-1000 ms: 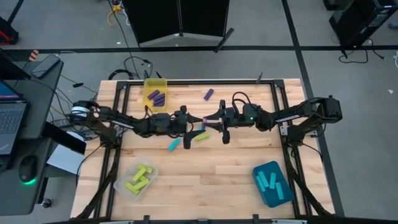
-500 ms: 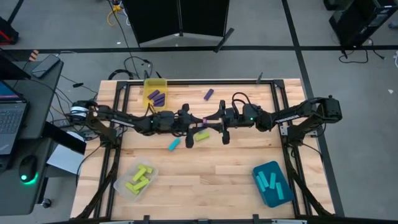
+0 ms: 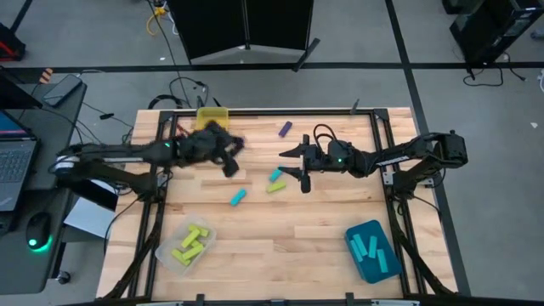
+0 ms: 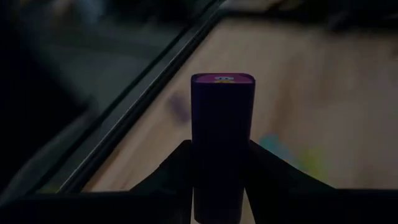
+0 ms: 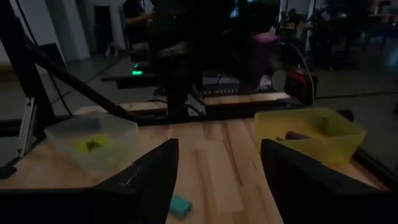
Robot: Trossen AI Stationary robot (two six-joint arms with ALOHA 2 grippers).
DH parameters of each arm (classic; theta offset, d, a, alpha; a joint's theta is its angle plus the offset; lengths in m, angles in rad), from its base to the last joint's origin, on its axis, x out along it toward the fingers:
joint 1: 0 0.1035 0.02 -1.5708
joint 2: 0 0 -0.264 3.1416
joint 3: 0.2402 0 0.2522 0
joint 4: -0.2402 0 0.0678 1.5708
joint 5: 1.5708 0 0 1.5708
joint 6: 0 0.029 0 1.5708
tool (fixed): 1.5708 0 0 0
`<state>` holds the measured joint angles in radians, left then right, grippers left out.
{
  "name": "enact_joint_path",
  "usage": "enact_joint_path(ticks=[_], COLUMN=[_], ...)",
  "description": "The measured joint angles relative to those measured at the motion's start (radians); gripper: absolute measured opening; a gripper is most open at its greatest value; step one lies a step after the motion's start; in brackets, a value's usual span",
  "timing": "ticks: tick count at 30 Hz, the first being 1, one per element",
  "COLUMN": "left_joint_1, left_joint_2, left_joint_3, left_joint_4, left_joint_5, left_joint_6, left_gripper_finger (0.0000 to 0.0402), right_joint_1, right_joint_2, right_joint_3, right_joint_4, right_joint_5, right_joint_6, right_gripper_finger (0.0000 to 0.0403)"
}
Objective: Sort blocks
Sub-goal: Put the violet block into the yellow bin
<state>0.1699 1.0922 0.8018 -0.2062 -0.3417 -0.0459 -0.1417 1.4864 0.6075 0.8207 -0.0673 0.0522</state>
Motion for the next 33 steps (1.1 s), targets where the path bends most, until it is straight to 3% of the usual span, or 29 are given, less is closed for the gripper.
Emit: enact_joint_path(ticks=[5,9,13,20,27,33], left_joint_1=[0.198,0.375,0.506,0.640,0.688,0.696], left_joint_2=[-0.021,0.041,0.132,0.333,0.517,0.590], left_joint_3=[0.084,0.111,0.113,0.122,0.207,0.244], left_joint_4=[-0.388,-0.490,-0.487,-0.441,-0.442,-0.453], left_joint_5=[-0.040,0.100,0.205,0.236,0.261,0.263], left_joint_6=[-0.036,-0.009,0.054,0.126,0.172,0.173], left_gripper_finger=[0.0113,0.0113,0.0113,0.0113,0.0113,0.0113], right_joint_1=[0.000,0.004,0.004,0.004,0.004,0.004], right_joint_2=[0.000,0.000,-0.001,-0.001,-0.001,-0.002], right_joint_3=[-0.001,-0.001,-0.001,-0.001,-0.002,-0.002], right_joint_4=[-0.038,-0.043,-0.046,-0.056,-0.082,-0.084], right_joint_5=[0.000,0.000,0.000,0.000,0.000,0.000], right_joint_6=[0.001,0.004,0.007,0.006,0.005,0.005], right_gripper_finger=[0.0221,0.0210,0.0204,0.0201,0.0199,0.0199])
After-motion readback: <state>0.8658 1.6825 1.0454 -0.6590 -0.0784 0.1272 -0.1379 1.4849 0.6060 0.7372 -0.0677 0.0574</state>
